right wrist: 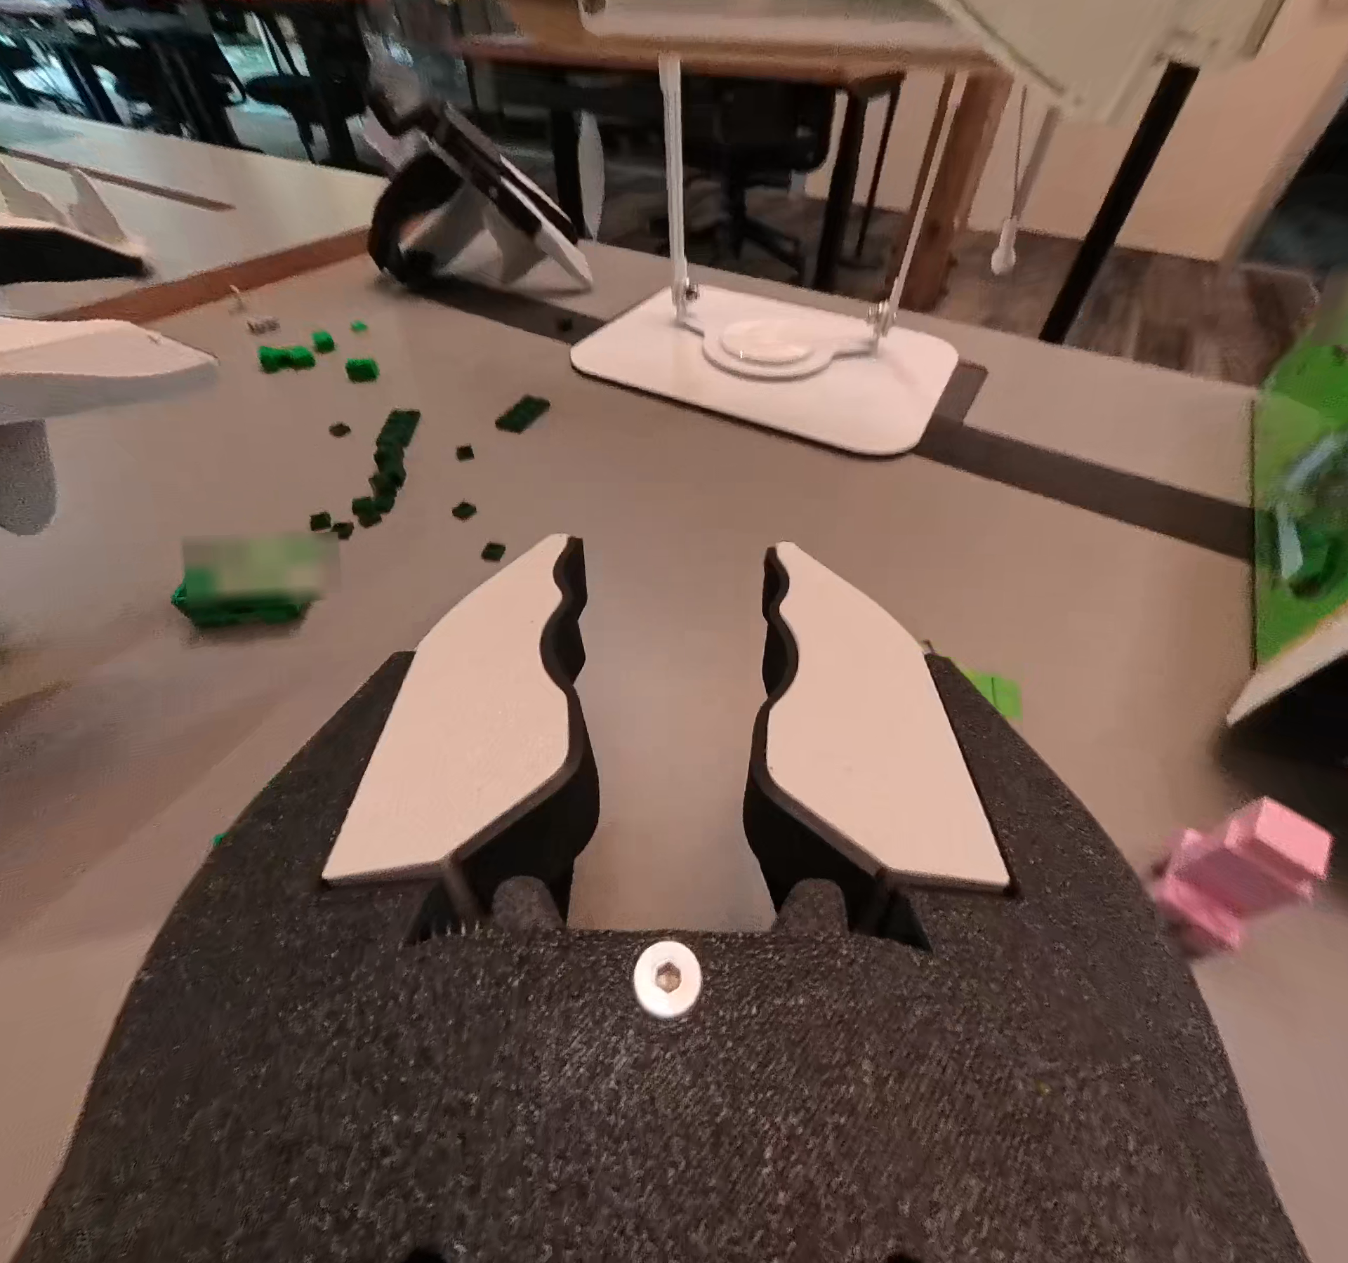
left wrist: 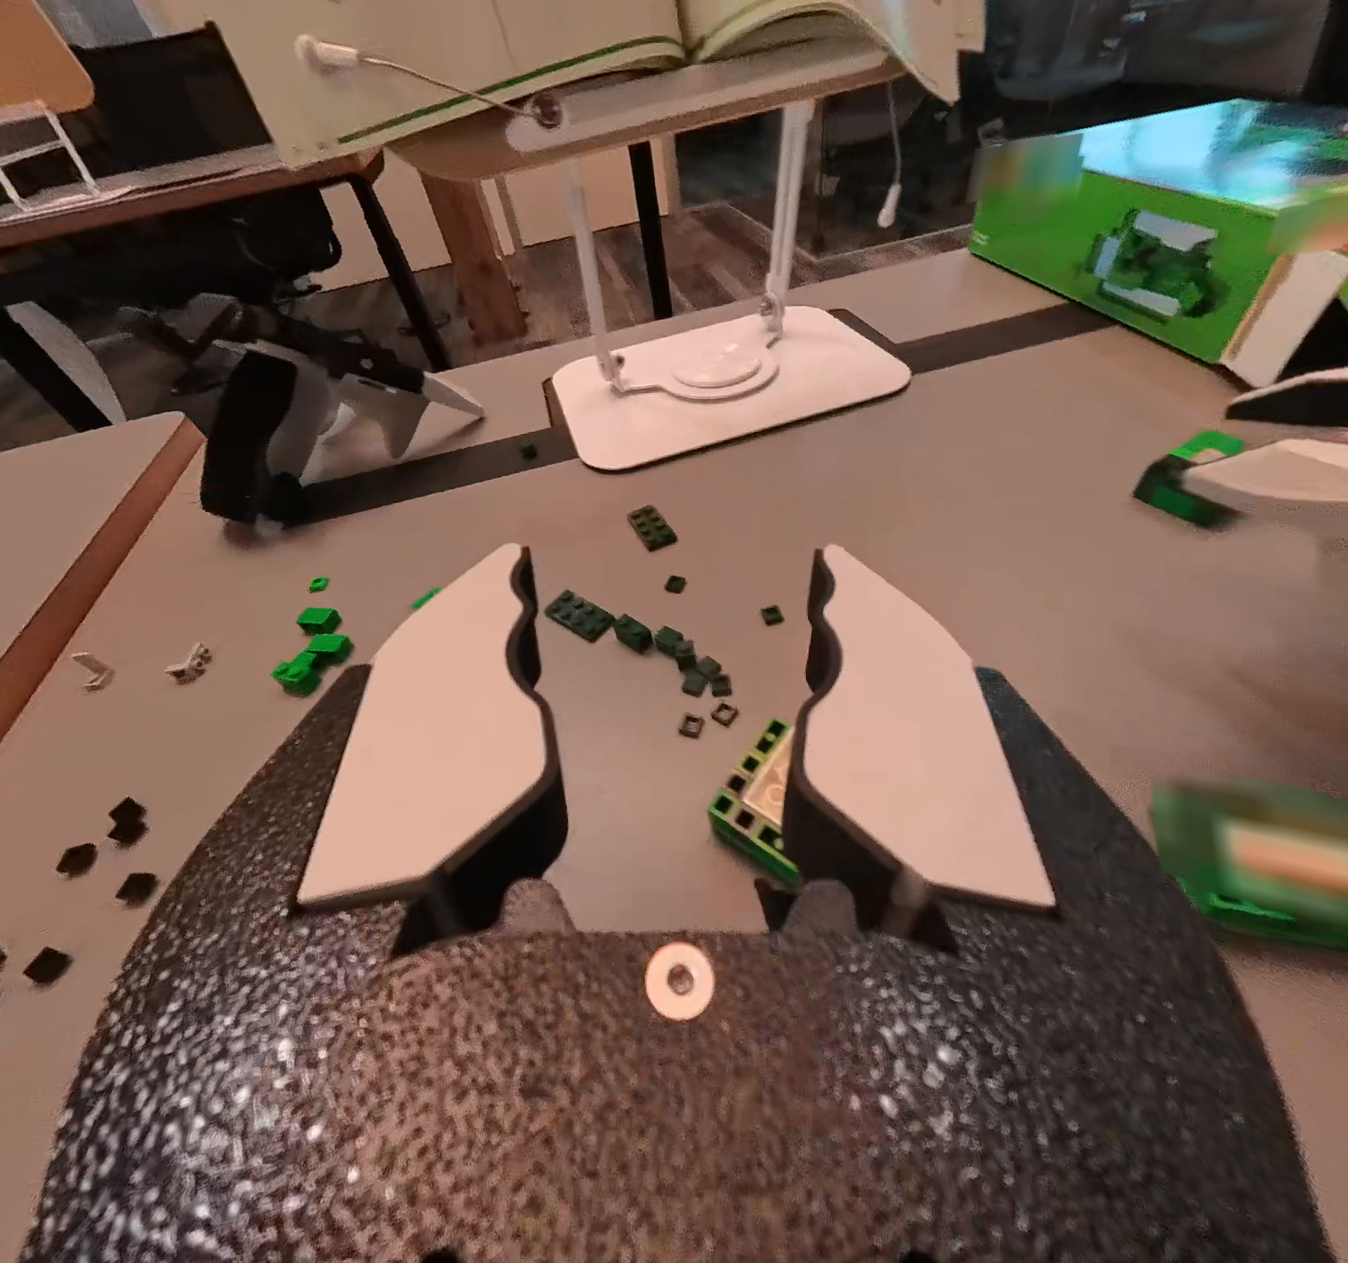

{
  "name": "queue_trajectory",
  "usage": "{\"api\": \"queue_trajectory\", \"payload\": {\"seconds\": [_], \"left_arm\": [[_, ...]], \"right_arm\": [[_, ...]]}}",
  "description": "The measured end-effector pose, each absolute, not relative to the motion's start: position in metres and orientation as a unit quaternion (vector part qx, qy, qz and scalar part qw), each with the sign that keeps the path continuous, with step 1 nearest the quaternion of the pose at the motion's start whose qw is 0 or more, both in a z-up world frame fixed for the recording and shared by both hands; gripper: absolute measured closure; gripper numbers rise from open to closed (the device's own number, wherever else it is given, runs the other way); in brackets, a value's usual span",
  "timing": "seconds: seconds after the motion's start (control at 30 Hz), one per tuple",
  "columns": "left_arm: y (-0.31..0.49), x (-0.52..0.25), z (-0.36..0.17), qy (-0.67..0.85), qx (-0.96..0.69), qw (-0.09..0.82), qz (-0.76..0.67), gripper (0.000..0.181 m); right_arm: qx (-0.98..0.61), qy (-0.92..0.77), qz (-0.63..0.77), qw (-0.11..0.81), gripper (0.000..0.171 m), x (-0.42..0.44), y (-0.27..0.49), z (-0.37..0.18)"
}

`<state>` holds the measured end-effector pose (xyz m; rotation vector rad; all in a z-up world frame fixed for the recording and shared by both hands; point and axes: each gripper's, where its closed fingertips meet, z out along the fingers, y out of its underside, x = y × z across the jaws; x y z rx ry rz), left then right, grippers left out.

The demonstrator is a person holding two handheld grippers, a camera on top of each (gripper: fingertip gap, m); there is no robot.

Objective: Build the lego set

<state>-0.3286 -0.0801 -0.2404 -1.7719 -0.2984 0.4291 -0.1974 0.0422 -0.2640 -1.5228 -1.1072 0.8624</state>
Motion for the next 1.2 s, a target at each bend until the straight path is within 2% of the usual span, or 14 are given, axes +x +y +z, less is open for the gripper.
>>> {"api": "queue_trajectory", "payload": {"seconds": [0.27,0.47,0.6,0.73,0.83,0.97,1.2], "left_arm": [[-0.107,-0.333,-0.204,-0.096,-0.689,0.709,0.120,0.101],[-0.126,-0.351,-0.203,-0.070,-0.700,0.702,0.117,0.100],[-0.143,-0.363,-0.197,-0.081,-0.682,0.721,0.097,0.111],[-0.154,-0.371,-0.192,-0.087,-0.666,0.733,0.107,0.134],[-0.157,-0.373,-0.191,-0.086,-0.666,0.731,0.121,0.162],[-0.158,-0.381,-0.198,-0.085,-0.683,0.705,0.170,0.179],[-0.159,-0.396,-0.216,-0.071,-0.719,0.647,0.245,0.181]], "right_arm": [[-0.570,-0.454,0.403,0.553,0.129,-0.202,0.037,-0.244],[-0.566,-0.451,0.411,0.554,0.133,-0.200,0.036,-0.243],[-0.570,-0.439,0.422,0.551,0.134,-0.199,0.038,-0.242],[-0.567,-0.436,0.426,0.554,0.135,-0.197,0.038,-0.241],[-0.566,-0.437,0.425,0.556,0.136,-0.196,0.036,-0.240],[-0.564,-0.439,0.423,0.557,0.136,-0.196,0.035,-0.241],[-0.563,-0.444,0.419,0.557,0.136,-0.197,0.033,-0.241]]}}
